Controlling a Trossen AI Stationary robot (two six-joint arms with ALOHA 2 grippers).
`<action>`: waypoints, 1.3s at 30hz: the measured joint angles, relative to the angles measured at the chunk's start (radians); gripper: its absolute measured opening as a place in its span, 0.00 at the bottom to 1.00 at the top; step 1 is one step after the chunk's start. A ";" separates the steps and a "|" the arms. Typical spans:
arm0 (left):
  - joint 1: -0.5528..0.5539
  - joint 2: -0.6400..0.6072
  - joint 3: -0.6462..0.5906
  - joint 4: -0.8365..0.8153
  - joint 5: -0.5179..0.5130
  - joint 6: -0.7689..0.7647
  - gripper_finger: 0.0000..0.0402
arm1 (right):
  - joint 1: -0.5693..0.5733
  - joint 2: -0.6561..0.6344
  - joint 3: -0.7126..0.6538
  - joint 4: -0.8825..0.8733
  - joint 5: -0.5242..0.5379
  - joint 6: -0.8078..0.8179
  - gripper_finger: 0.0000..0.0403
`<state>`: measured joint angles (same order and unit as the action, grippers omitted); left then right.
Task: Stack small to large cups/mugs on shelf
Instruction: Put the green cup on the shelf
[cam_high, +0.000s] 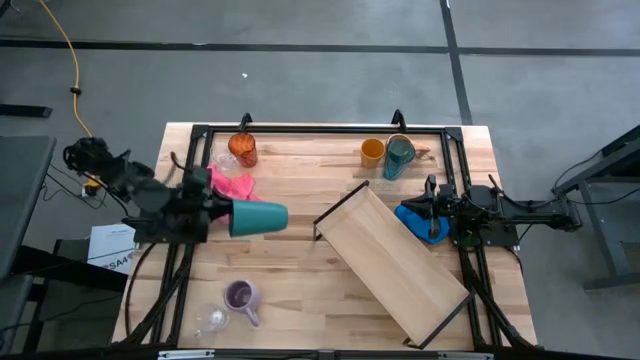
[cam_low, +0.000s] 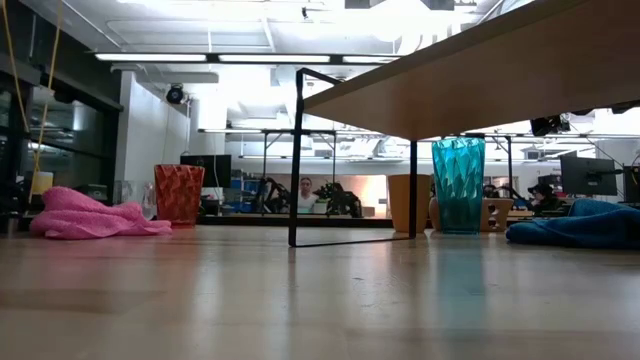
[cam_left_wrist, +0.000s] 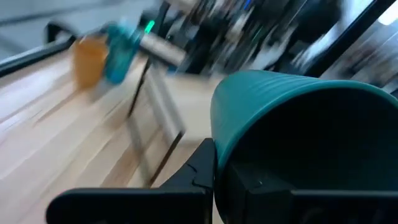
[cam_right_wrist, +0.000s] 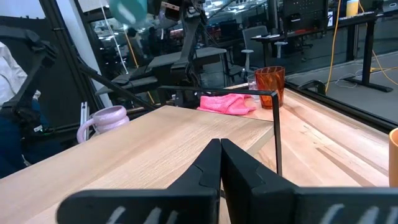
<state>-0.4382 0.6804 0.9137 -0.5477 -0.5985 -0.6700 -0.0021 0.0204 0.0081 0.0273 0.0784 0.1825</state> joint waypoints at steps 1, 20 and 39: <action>0.000 -0.028 -0.043 0.076 -0.001 0.020 0.00 | 0.000 0.000 0.000 0.000 0.000 0.000 0.00; 0.000 -0.153 -0.389 0.665 -0.044 0.169 0.00 | 0.000 0.000 0.000 0.000 0.000 0.000 0.00; 0.000 -0.123 -0.389 0.694 -0.066 0.138 0.00 | 0.000 0.000 0.000 0.000 0.000 0.000 0.00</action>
<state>-0.4381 0.5576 0.5243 0.1462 -0.6646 -0.5316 -0.0019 0.0204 0.0082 0.0273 0.0785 0.1825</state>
